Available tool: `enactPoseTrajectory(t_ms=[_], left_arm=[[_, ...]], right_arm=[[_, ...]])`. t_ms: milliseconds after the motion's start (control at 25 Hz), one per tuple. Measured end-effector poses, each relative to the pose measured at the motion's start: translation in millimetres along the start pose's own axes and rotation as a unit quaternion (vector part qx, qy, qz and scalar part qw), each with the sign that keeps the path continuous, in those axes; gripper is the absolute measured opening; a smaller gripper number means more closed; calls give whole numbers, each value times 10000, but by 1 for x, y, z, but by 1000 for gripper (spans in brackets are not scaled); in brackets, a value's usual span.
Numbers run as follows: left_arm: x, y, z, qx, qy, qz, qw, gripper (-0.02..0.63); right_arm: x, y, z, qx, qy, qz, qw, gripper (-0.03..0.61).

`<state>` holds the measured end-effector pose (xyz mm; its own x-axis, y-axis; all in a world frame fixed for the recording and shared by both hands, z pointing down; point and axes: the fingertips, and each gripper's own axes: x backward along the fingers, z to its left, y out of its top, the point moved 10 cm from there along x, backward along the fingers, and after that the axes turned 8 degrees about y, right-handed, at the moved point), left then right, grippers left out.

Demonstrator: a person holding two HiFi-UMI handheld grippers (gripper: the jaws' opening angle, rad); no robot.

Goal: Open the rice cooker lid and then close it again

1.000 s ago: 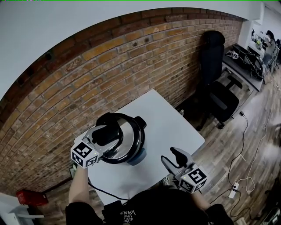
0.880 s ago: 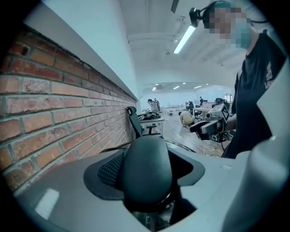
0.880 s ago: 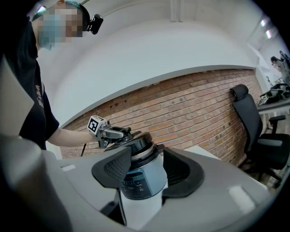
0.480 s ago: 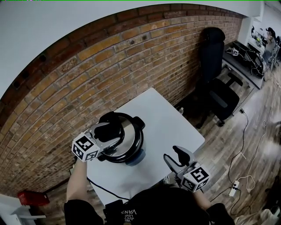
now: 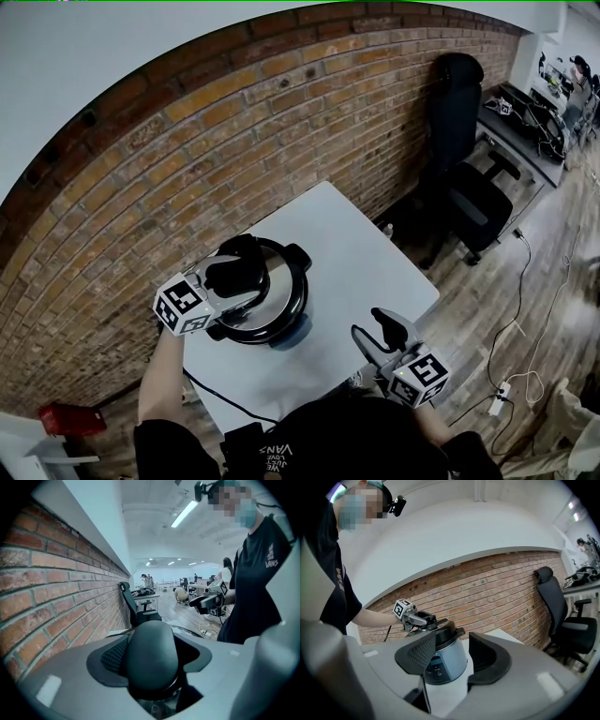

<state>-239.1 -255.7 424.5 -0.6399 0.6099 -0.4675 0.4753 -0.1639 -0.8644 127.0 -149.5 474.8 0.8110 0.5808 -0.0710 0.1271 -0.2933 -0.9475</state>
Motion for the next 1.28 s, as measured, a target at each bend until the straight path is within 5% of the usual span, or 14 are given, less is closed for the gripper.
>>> enactPoseTrajectory(t_ms=[440,640,1280], left_arm=[[2,-8,10,105,-342,-264,9990,298],[-10,-9,7,-214,-554,-11,9982,298],[-11,-7,0,-40,-130,71,9999,302]], right_arm=[[-1,-5,4,-67,-84,28,9999,213],[-6,-2,9,-34,-59,100,9999,213],[-10,-8,14,-135,31,77,9999,213]])
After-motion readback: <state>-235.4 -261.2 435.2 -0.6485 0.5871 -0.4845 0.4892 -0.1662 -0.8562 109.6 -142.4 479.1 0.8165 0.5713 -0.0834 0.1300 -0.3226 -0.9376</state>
